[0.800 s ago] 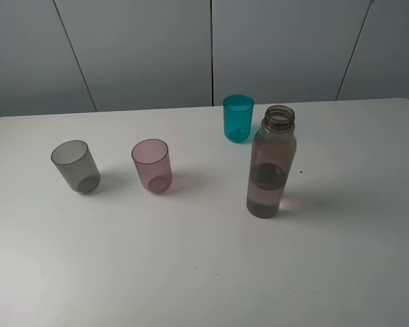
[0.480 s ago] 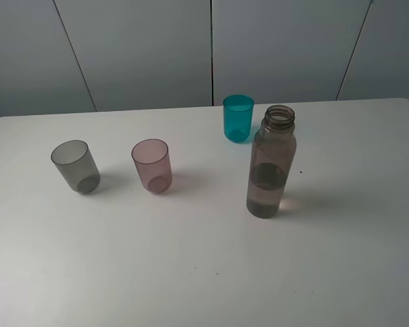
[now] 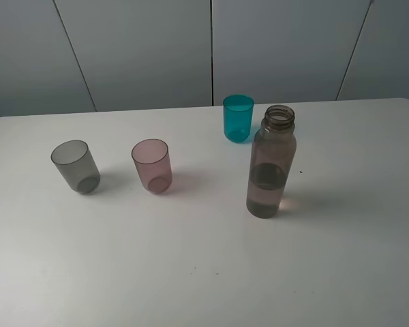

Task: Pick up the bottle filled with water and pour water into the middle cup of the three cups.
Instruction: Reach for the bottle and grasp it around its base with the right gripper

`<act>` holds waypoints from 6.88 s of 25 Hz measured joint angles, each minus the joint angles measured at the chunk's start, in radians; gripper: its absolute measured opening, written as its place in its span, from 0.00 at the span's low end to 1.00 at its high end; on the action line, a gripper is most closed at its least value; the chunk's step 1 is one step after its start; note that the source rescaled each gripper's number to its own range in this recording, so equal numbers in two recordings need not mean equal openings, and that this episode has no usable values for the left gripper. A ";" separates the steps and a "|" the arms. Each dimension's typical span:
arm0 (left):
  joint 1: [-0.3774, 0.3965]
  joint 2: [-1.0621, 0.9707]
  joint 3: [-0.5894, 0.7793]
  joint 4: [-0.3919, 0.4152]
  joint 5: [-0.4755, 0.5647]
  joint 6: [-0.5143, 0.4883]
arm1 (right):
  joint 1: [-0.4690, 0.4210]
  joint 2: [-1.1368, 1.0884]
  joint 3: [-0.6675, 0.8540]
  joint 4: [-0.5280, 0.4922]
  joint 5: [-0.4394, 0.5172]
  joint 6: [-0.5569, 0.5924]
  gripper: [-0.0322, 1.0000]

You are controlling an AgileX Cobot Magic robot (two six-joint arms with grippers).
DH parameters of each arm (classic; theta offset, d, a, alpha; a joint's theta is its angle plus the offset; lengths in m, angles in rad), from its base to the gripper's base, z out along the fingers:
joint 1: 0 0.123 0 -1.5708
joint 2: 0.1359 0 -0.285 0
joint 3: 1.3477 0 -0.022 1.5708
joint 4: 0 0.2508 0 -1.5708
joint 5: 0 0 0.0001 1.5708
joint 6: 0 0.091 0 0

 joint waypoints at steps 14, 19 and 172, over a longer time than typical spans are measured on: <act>0.000 0.000 0.000 0.000 0.000 0.000 | 0.000 0.000 0.000 0.000 0.000 0.000 0.88; 0.000 0.000 0.000 0.000 0.000 0.000 | 0.000 0.000 0.000 0.000 0.000 0.000 0.88; 0.000 0.000 0.000 0.000 0.000 -0.002 | 0.507 1.727 0.291 -0.099 -2.043 0.038 0.88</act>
